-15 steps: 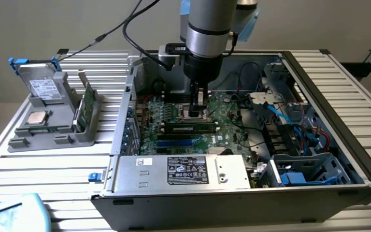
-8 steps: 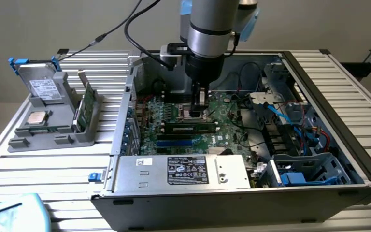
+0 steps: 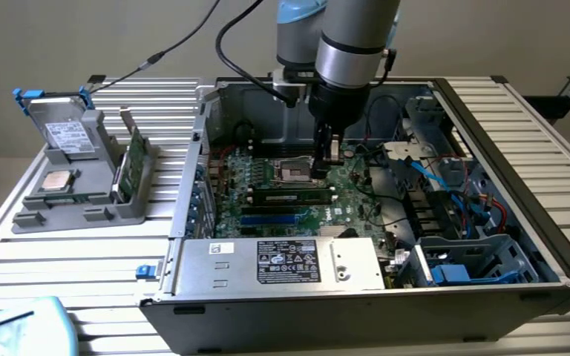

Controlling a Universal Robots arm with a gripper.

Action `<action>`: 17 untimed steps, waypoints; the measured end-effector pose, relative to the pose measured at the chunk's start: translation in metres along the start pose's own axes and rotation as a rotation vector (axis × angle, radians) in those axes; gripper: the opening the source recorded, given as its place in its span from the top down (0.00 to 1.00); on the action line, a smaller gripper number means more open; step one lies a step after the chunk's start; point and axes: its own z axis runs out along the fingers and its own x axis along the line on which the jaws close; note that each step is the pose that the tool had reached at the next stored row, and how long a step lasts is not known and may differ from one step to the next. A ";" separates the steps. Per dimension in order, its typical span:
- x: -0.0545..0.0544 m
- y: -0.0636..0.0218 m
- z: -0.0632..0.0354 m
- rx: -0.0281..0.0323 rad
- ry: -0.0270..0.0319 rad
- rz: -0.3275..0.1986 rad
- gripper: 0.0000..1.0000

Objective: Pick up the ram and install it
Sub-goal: 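Press down the ram until it locks into place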

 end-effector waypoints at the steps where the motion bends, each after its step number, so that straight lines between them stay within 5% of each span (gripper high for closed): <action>1: 0.000 0.0000 0.0000 -0.0001 0.0001 0.000 0.87; 17: -0.001 -0.0017 0.0229 -0.0001 0.0000 0.000 0.87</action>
